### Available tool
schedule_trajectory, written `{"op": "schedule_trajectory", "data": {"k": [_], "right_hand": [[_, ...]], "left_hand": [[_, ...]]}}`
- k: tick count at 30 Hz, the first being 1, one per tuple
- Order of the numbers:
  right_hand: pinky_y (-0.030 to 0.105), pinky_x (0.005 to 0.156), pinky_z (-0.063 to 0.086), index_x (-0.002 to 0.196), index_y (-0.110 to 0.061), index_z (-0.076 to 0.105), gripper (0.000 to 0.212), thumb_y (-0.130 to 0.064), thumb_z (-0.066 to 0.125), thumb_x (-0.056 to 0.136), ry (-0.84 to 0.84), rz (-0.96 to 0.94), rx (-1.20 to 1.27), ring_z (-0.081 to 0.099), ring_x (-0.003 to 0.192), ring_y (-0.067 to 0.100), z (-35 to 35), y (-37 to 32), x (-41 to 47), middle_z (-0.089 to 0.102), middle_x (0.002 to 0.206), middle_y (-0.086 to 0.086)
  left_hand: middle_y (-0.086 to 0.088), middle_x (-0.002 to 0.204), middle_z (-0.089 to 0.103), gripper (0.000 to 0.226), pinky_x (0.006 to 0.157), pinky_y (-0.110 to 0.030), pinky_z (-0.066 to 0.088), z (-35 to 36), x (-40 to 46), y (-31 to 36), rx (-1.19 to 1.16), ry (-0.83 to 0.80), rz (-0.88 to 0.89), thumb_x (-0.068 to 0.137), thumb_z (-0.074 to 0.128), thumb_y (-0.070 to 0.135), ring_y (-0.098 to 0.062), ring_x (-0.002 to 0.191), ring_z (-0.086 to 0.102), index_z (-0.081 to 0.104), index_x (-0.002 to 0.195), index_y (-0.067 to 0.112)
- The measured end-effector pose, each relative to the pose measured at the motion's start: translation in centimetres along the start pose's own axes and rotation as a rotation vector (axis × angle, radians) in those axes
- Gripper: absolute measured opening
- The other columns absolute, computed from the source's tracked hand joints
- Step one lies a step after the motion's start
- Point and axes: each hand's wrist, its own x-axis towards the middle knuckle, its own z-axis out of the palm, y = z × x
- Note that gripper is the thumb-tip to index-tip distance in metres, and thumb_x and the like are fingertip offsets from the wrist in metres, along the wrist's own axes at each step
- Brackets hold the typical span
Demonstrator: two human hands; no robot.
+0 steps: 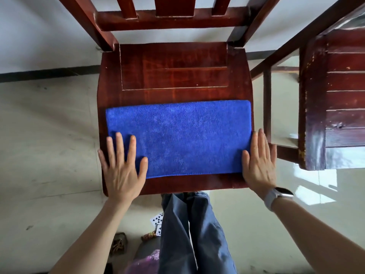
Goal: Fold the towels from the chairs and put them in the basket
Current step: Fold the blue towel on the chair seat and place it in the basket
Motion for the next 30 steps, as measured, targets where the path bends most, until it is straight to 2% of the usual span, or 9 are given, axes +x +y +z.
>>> {"op": "schedule_trajectory", "data": {"k": [3,6,12,16,21,23,25,26,30], "right_hand": [[0.047,0.108,0.022,0.135,-0.005,0.041,0.047,-0.025,0.032,0.093,0.152,0.044,0.128,0.037,0.127,0.036,-0.6,0.1,-0.6,0.04,0.139,0.02],[0.042,0.091,0.032,0.109,-0.005,0.06,0.024,-0.016,0.048,0.092,0.242,0.19,0.263,0.047,0.108,0.037,-1.4,-0.8,0.1,0.056,0.113,0.017],[0.044,0.092,0.041,0.091,-0.011,0.065,0.02,-0.02,0.048,0.085,-0.001,0.456,0.329,0.049,0.108,0.033,-3.4,-3.1,3.1,0.06,0.106,0.012],[0.042,0.077,0.044,0.058,-0.011,0.049,0.021,-0.017,0.049,0.077,-0.134,0.469,0.286,0.049,0.084,0.036,-4.3,-3.6,3.8,0.052,0.08,0.016],[0.03,0.051,0.038,0.061,-0.01,0.046,0.017,-0.014,0.05,0.077,-0.082,0.467,0.402,0.044,0.06,0.031,-5.1,-3.8,2.9,0.048,0.059,0.007],[0.023,0.044,0.036,0.075,-0.013,0.053,0.007,-0.01,0.05,0.08,-0.074,0.475,0.592,0.043,0.056,0.022,-6.0,-3.6,2.2,0.046,0.059,-0.001],[0.021,0.054,0.043,0.108,-0.011,0.059,0.026,-0.007,0.048,0.085,-0.085,0.483,0.761,0.051,0.064,0.02,-7.6,-3.8,1.8,0.053,0.069,-0.002],[0.027,0.063,0.048,0.11,-0.011,0.06,0.029,-0.005,0.046,0.085,-0.107,0.444,0.829,0.055,0.071,0.023,-8.6,-4.1,1.7,0.058,0.075,0.001],[0.04,0.079,0.05,0.088,-0.022,0.067,0.03,0.0,0.046,0.088,-0.25,0.191,0.993,0.061,0.085,0.025,-12.2,-8.2,0.8,0.067,0.089,0.007]], "left_hand": [[-0.022,0.151,0.021,0.064,0.109,-0.062,0.012,0.0,0.0,0.0,0.009,-0.021,-0.006,0.087,0.03,0.045,-0.04,0.14,0.014,0.032,0.141,0.011],[-0.021,0.151,0.02,0.064,0.108,-0.062,0.012,-0.1,0.1,0.0,0.02,-0.036,-0.011,0.088,0.029,0.046,-0.04,0.14,0.014,0.03,0.142,0.012],[-0.02,0.152,0.019,0.065,0.107,-0.065,0.013,-0.3,0.2,0.1,0.053,-0.087,-0.019,0.088,0.025,0.049,-0.038,0.141,0.013,0.028,0.143,0.014],[-0.021,0.151,0.021,0.065,0.105,-0.068,0.015,-0.7,0.2,0.3,0.053,-0.117,-0.03,0.088,0.025,0.049,-0.039,0.14,0.015,0.03,0.142,0.013],[-0.019,0.152,0.021,0.066,0.103,-0.067,0.017,-1.4,0.3,0.3,0.045,-0.15,-0.033,0.088,0.024,0.051,-0.039,0.14,0.016,0.029,0.143,0.014],[-0.017,0.152,0.021,0.066,0.103,-0.066,0.018,-1.8,0.3,0.3,0.02,-0.169,-0.034,0.088,0.028,0.051,-0.037,0.141,0.015,0.029,0.143,0.016],[-0.015,0.153,0.019,0.062,0.104,-0.065,0.017,-2.2,0.3,0.3,-0.022,-0.167,-0.034,0.089,0.042,0.046,-0.035,0.142,0.013,0.029,0.143,0.017],[-0.015,0.153,0.019,0.061,0.105,-0.064,0.016,-2.5,0.4,0.3,-0.053,-0.156,-0.042,0.089,0.05,0.04,-0.034,0.142,0.013,0.031,0.142,0.017],[-0.013,0.144,0.04,0.041,0.109,-0.052,0.026,-3.8,0.2,0.7,-0.349,-0.012,-0.114,0.087,0.057,0.015,-0.027,0.139,0.028,0.052,0.127,0.007]]}}
